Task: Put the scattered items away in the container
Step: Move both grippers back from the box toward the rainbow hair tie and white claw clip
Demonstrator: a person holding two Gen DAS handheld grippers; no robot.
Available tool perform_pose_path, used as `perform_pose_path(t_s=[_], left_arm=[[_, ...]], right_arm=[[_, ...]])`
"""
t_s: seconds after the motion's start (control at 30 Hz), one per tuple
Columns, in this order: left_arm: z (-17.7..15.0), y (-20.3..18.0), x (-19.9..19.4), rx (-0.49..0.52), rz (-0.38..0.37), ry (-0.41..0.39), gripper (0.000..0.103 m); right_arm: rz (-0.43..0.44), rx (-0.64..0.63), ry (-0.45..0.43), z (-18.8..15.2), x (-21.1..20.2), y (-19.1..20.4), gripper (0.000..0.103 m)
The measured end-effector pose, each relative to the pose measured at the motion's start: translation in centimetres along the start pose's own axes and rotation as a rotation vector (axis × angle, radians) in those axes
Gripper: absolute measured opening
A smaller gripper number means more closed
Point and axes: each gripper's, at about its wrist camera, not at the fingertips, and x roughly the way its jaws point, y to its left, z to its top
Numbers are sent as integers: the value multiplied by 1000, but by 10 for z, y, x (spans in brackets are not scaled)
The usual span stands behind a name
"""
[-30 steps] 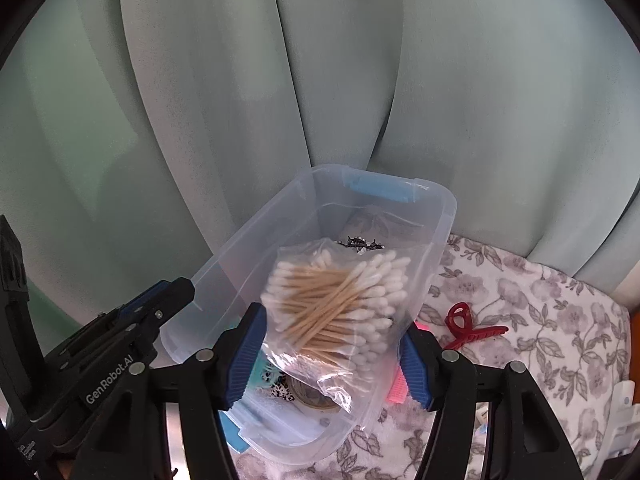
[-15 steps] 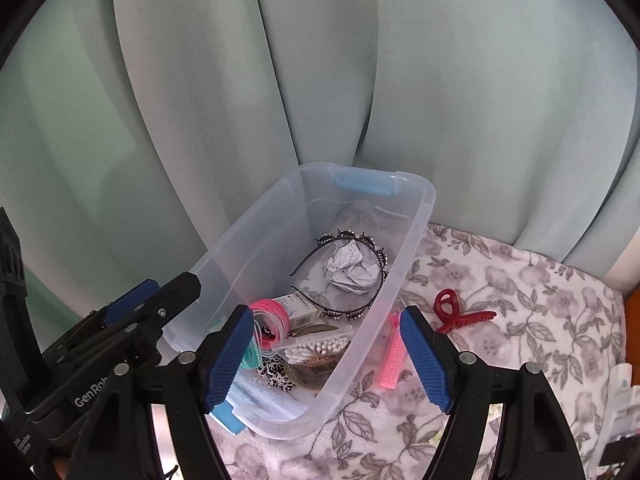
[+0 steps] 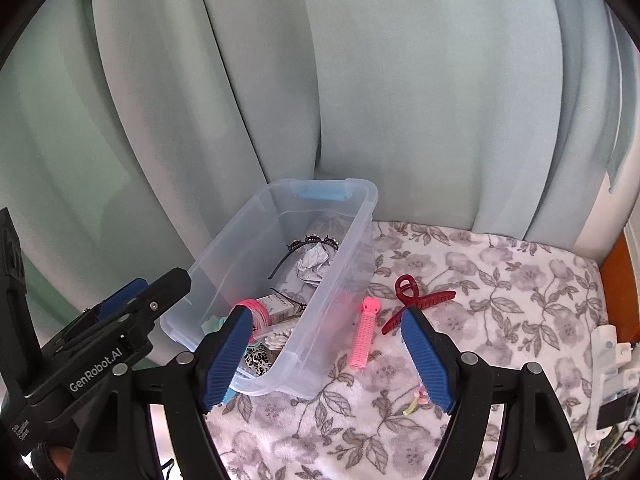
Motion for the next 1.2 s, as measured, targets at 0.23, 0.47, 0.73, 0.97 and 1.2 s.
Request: perform_pose_path(t_s=[0.23, 0.47, 0.73, 0.97, 1.2], left_arm=[[-5, -29, -17, 76, -20, -18, 72], [-9, -59, -33, 150, -46, -27, 73], [-18, -97, -42, 227, -84, 2, 73], [-30, -124, -35, 278, -109, 58, 73], [-47, -135, -15, 296, -111, 142, 73]], right_arm=[[-7, 49, -36, -6, -28, -22, 82], [-23, 104, -63, -12, -52, -46, 82], [-49, 185, -97, -22, -77, -75, 83], [-105, 297, -94, -43, -86, -114, 84], [-174, 404, 42, -82, -64, -146, 85]])
